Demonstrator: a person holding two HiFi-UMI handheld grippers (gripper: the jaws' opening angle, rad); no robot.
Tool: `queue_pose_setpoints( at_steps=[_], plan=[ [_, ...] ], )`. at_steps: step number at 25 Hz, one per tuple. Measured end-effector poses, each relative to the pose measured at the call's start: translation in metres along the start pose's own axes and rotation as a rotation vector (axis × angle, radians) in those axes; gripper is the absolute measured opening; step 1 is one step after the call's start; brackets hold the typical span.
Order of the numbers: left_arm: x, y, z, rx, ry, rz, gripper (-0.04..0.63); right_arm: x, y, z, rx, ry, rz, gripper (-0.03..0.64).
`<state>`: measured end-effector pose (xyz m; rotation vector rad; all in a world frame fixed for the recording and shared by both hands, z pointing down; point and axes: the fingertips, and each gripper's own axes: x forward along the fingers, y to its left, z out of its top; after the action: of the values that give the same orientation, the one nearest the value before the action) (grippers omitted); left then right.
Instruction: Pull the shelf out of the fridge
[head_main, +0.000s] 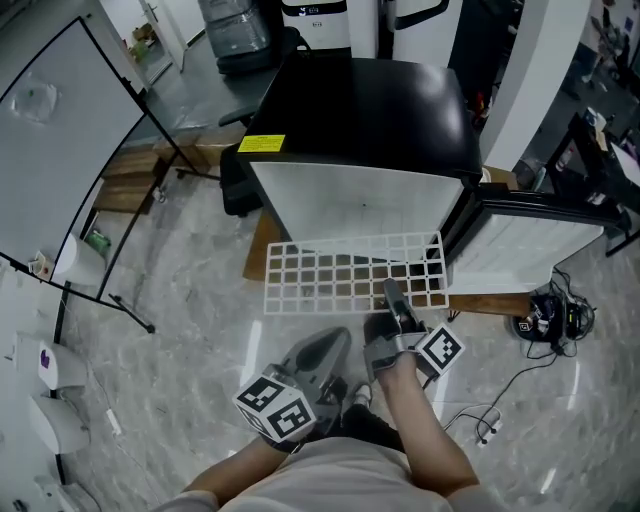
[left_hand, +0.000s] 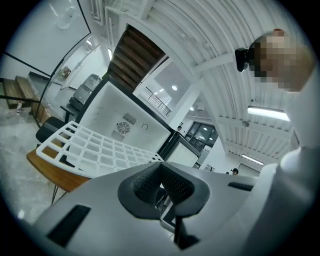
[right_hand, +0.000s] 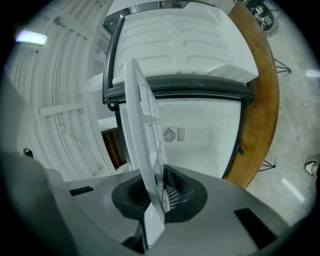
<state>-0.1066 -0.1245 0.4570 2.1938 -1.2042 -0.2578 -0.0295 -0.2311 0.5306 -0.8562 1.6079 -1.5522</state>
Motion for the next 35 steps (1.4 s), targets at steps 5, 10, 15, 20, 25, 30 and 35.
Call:
queue_pose_setpoints(
  at_steps=[5, 10, 15, 20, 25, 30, 35],
  plan=[
    [-0.016, -0.017, -0.004, 0.022, 0.005, -0.024, 0.006, -0.033, 0.01, -0.008, -0.001, 0.023, 0.004, 0.04],
    [-0.034, -0.028, -0.003, 0.031, 0.017, -0.055, 0.006, -0.061, 0.022, -0.024, -0.003, 0.025, 0.008, 0.04],
    [-0.063, -0.029, -0.006, 0.042, 0.025, -0.085, 0.006, -0.095, 0.025, -0.047, -0.014, 0.015, -0.008, 0.04],
    [-0.083, -0.041, -0.023, 0.04, 0.058, -0.168, 0.006, -0.139, 0.021, -0.064, -0.026, -0.033, -0.046, 0.04],
    [-0.099, -0.051, -0.036, 0.03, 0.087, -0.193, 0.006, -0.166, 0.024, -0.079, -0.024, -0.027, -0.051, 0.04],
    [-0.1, -0.068, -0.041, 0.037, 0.082, -0.201, 0.006, -0.181, 0.032, -0.082, -0.031, 0.011, -0.035, 0.04],
    [-0.094, -0.094, -0.043, 0.041, 0.064, -0.21, 0.006, -0.196, 0.046, -0.068, -0.039, 0.025, -0.025, 0.04]
  ],
)
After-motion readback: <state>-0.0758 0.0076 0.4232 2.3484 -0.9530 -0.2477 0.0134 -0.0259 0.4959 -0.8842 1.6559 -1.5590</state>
